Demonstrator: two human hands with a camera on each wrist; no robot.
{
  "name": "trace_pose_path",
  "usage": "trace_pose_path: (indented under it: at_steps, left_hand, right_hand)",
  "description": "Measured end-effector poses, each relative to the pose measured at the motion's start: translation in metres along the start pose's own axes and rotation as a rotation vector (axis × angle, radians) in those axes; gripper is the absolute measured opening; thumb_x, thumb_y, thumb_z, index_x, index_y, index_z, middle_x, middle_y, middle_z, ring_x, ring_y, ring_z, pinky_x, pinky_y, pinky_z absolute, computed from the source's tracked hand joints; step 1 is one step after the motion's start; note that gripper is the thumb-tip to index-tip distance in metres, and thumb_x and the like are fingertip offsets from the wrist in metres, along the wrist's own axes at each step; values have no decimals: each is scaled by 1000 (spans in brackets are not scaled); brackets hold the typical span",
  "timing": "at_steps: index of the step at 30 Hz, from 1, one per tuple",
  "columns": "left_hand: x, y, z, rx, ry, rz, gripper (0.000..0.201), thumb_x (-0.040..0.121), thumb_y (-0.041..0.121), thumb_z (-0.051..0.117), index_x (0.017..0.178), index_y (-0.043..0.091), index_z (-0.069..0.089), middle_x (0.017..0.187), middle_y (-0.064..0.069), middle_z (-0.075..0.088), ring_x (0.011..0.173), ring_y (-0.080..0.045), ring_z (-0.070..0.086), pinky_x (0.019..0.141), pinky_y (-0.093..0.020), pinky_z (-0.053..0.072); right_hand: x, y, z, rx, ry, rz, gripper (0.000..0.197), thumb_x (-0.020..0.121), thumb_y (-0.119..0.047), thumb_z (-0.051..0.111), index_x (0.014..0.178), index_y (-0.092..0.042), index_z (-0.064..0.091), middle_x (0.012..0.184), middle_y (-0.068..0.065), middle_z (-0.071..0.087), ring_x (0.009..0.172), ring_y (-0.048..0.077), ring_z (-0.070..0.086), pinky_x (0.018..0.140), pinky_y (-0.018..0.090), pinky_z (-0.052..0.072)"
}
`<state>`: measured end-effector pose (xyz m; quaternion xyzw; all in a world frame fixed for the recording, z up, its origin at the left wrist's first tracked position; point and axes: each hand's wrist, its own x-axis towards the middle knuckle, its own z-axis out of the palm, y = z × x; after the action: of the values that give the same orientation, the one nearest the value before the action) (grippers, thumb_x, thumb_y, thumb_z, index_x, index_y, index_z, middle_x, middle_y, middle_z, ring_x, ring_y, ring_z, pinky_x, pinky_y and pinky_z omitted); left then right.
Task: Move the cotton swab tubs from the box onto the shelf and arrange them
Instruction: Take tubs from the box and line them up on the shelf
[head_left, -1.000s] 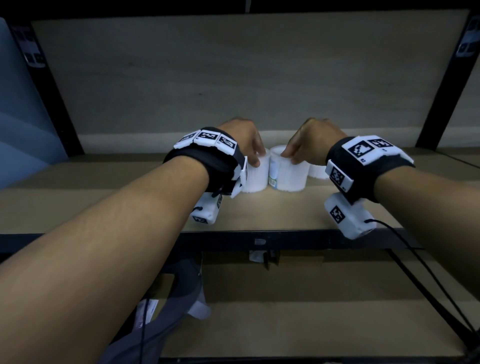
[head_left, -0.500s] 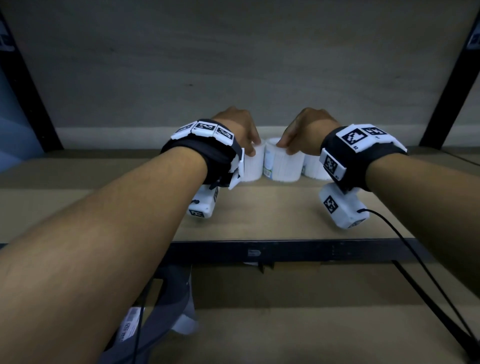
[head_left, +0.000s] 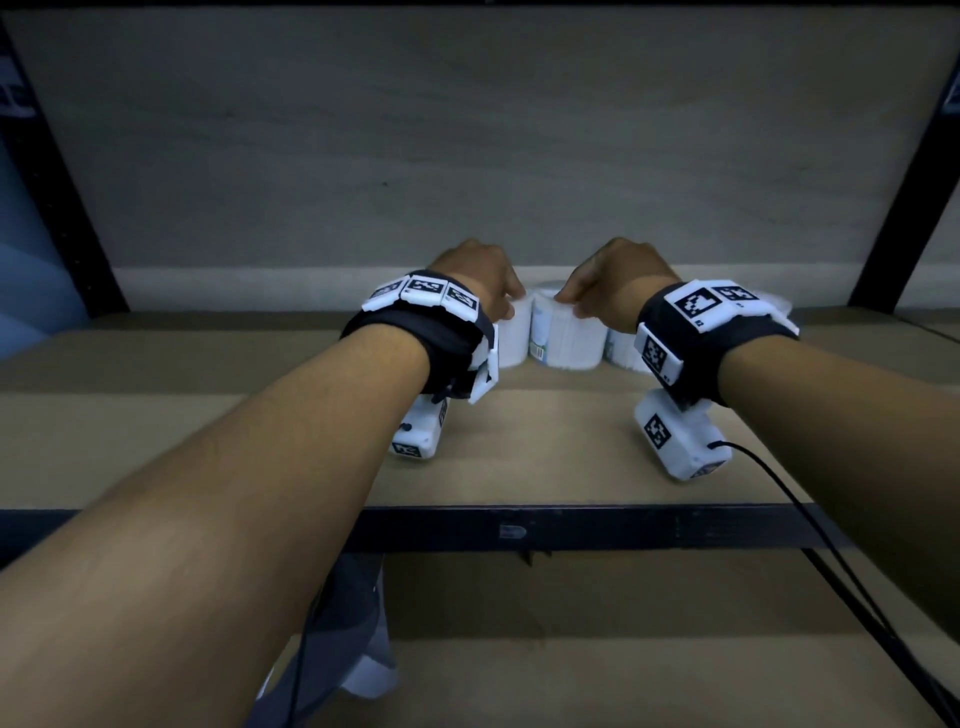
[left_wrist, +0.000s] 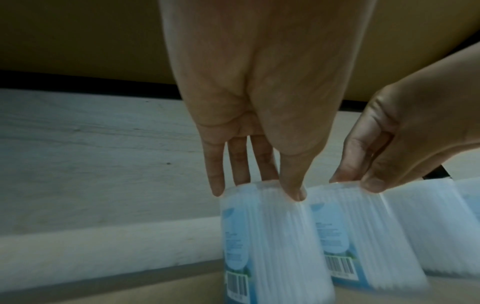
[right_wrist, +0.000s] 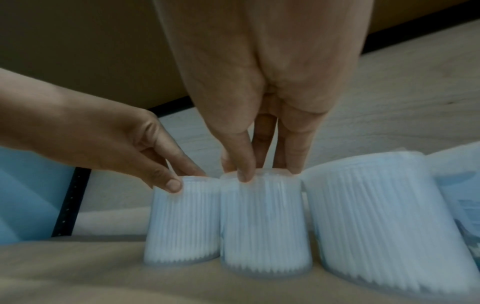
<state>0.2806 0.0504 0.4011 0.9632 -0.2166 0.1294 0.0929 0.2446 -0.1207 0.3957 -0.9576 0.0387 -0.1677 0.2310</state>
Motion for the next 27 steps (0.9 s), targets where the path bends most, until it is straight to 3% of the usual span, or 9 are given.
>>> trace_pose_path:
  at_steps: [3,7,10,14,17,21,27]
  left_hand:
    - [-7,0,-6,18,-62,21,44,94,24,65,137,29,58,143,0,53,129,-21,50,106,-28,41]
    - [-21,-5,-8,8,-223,29,68,92,27,67,153,25,35,156,4,36,140,-18,38,110,-25,31]
    - [-35,-6,-8,5,-176,28,73,91,30,68,154,26,32,157,2,33,142,-18,34,111,-26,30]
    - [-57,1,-16,-66,3,125,57,89,28,66,144,26,49,146,4,49,132,-16,45,103,-23,36]
    - [-74,7,-22,-144,23,167,48,87,28,68,134,24,58,133,6,59,120,-13,55,93,-20,40]
    - [-98,15,-25,-167,9,190,38,85,31,71,122,28,64,124,12,62,100,-6,56,82,-19,39]
    - [-131,24,-25,-195,-3,215,34,83,37,73,115,29,66,114,16,63,93,-7,61,76,-17,42]
  right_hand:
    - [-3,-2,0,-10,-5,17,25,86,-7,70,102,-24,78,112,-2,71,105,16,65,91,17,44]
    - [-15,-2,-6,-170,-112,-54,39,93,-12,61,128,-28,64,137,-3,57,124,20,54,103,23,38]
    - [-30,1,-9,-273,-133,-165,51,95,-13,55,143,-31,46,149,-1,43,133,23,42,107,29,35]
    - [-54,4,-16,-171,-87,-210,46,93,-16,61,134,-33,54,139,-1,54,120,20,52,96,28,42]
    - [-76,6,-26,-102,-91,-205,37,88,-20,68,123,-32,62,121,-4,65,102,14,60,85,22,45]
    - [-109,11,-38,-38,-74,-209,30,85,-22,72,113,-30,67,107,-7,69,73,4,58,76,20,45]
    - [-147,17,-50,8,-72,-233,26,83,-28,74,108,-33,68,102,-11,69,76,-2,61,83,29,53]
